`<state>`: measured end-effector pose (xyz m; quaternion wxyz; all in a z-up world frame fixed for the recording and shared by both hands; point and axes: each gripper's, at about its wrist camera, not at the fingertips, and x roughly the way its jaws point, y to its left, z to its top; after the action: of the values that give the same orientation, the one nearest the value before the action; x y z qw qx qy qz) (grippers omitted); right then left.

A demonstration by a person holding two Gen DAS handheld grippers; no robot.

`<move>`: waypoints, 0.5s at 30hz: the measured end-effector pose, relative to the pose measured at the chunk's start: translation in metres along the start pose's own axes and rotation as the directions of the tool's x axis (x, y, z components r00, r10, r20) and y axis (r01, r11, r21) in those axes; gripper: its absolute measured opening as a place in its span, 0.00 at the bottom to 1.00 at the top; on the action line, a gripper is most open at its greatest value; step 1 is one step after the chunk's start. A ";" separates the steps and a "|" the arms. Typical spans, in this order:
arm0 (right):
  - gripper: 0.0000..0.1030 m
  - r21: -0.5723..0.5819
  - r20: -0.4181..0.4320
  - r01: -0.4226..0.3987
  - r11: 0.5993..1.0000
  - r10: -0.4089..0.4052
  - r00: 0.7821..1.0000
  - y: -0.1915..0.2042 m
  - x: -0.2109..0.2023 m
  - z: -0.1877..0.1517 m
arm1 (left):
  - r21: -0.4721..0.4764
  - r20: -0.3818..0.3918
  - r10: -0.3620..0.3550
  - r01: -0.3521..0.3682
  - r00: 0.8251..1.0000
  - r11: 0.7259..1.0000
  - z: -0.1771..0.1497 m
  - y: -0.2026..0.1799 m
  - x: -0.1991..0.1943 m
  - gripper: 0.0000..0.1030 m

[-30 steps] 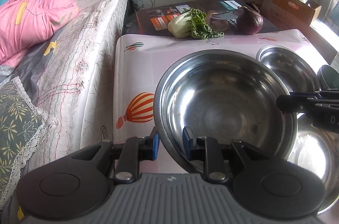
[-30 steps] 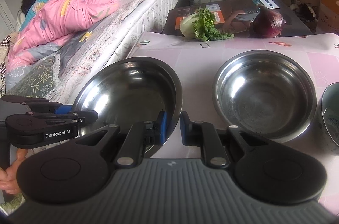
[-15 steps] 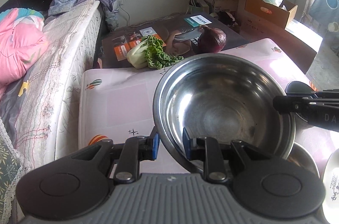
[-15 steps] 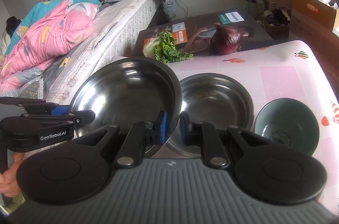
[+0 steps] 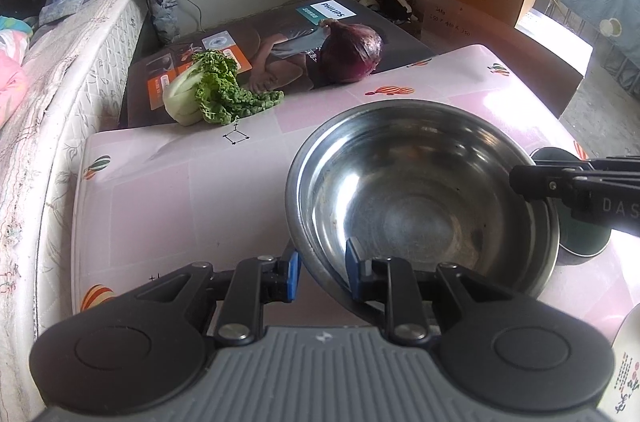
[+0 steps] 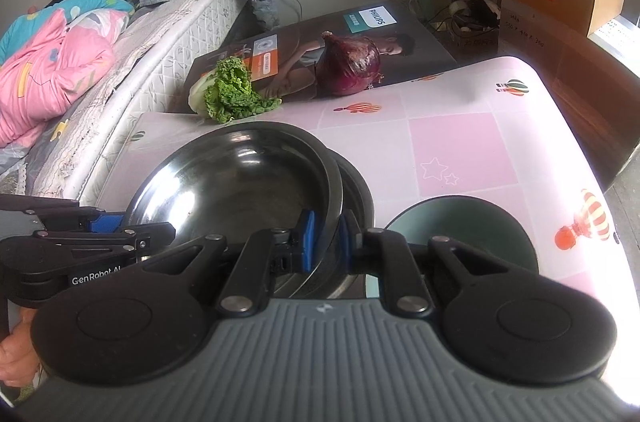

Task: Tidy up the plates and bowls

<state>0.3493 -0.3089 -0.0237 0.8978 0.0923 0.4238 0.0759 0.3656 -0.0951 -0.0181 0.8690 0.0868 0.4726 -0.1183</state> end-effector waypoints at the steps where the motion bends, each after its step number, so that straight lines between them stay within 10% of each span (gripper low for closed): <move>1: 0.12 0.001 -0.004 0.002 1.000 -0.002 1.000 -0.002 0.003 0.000 | 0.003 -0.005 0.000 0.000 1.000 1.000 0.000 -0.001 0.003 0.24; 15: 0.14 0.045 -0.013 0.023 0.999 -0.022 1.000 -0.013 0.038 0.008 | 0.020 -0.020 -0.004 0.004 1.000 1.000 0.000 -0.007 0.026 0.32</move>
<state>0.3801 -0.3140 -0.0502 0.8936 0.1071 0.4322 0.0568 0.3772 -0.1046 -0.0407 0.8631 0.0956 0.4801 -0.1239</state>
